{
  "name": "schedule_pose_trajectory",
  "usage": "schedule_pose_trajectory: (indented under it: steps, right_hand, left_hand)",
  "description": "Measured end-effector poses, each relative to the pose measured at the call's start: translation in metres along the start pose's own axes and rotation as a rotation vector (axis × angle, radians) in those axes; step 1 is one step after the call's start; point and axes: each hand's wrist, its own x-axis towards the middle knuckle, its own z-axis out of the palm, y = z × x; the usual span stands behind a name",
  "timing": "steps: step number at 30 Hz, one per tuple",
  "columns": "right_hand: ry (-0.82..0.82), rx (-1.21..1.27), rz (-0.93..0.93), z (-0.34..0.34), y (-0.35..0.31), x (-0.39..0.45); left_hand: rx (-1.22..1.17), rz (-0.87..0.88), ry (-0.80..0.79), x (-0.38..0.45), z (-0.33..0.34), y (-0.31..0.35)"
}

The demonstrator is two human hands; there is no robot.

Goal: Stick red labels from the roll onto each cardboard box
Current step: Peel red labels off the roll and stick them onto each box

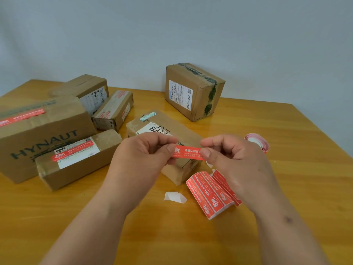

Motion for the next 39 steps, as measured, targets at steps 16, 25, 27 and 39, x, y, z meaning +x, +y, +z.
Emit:
schedule_pose_trajectory:
  steps: [16, 25, 27, 39]
  right_hand:
    - [-0.125, -0.299, -0.037, 0.033, -0.011, 0.012]
    - [-0.097, -0.244, 0.003, 0.046, -0.02, 0.054]
    - [-0.089, -0.261, 0.019, 0.052, -0.018, 0.062]
    - [0.058, -0.199, 0.074, 0.083, -0.008, 0.057]
  left_hand:
    - [0.526, 0.01, 0.008, 0.026, -0.028, 0.006]
    - [0.839, 0.072, -0.155, 0.088, -0.039, 0.026]
    - [0.945, 0.081, -0.181, 0.099, -0.035, 0.027]
    - [0.722, -0.023, -0.212, 0.112, -0.036, 0.0]
